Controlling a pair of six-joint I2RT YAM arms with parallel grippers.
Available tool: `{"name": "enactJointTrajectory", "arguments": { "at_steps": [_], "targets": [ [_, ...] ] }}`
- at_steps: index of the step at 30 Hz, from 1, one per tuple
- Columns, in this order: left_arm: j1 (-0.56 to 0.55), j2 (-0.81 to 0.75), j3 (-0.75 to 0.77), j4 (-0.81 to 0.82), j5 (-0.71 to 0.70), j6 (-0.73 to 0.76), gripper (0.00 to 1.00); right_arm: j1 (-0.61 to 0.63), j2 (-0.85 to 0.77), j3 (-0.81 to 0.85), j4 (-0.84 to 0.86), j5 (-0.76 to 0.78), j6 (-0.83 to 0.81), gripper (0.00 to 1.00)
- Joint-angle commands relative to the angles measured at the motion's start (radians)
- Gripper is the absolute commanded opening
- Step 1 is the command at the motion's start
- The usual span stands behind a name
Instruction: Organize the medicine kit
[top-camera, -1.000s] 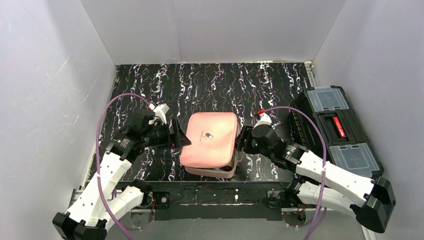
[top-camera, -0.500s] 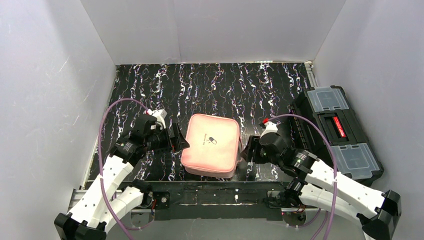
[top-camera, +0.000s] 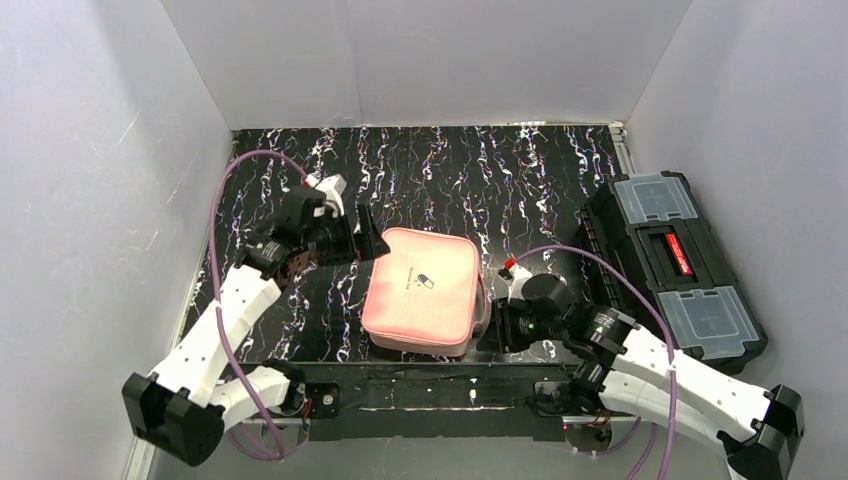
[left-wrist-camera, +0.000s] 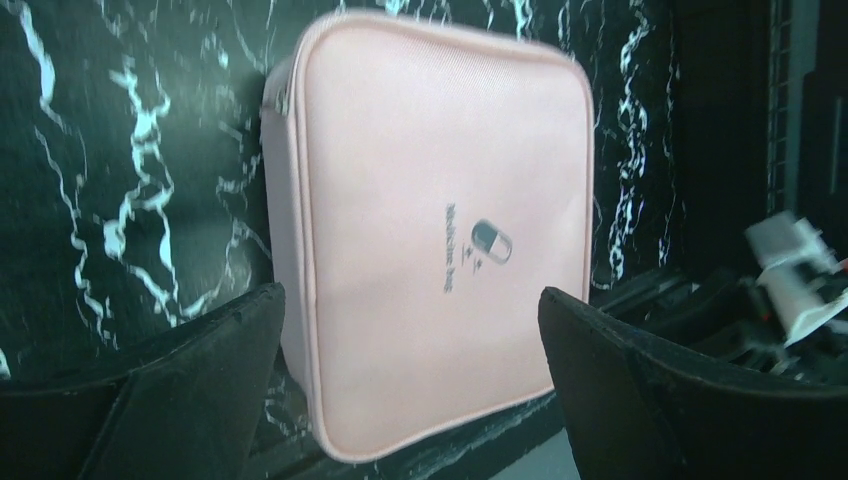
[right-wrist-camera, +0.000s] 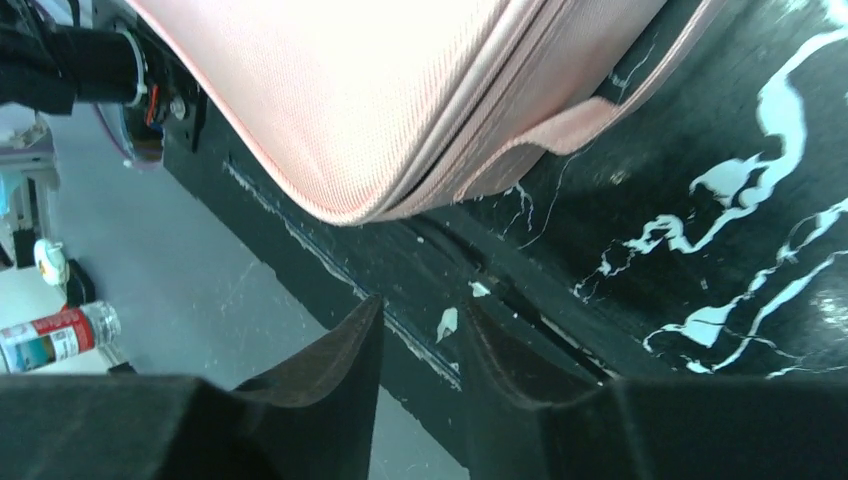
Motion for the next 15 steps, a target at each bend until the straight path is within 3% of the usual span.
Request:
{"name": "enactJointTrajectory", "arguments": {
  "at_steps": [1,11,15],
  "targets": [
    [0.003,0.107,0.114,0.068,0.001,0.061,0.98,0.031,-0.028,-0.050,0.067,-0.087,0.014,0.35],
    [0.016,0.411,0.283,0.177,0.054,0.082,0.98,0.122,-0.001,-0.185,0.284,-0.003,0.190,0.03],
    [0.018,0.559,0.376,0.197,0.111,0.085,0.98,0.166,0.061,-0.187,0.362,0.031,0.231,0.01]
  ]
}}
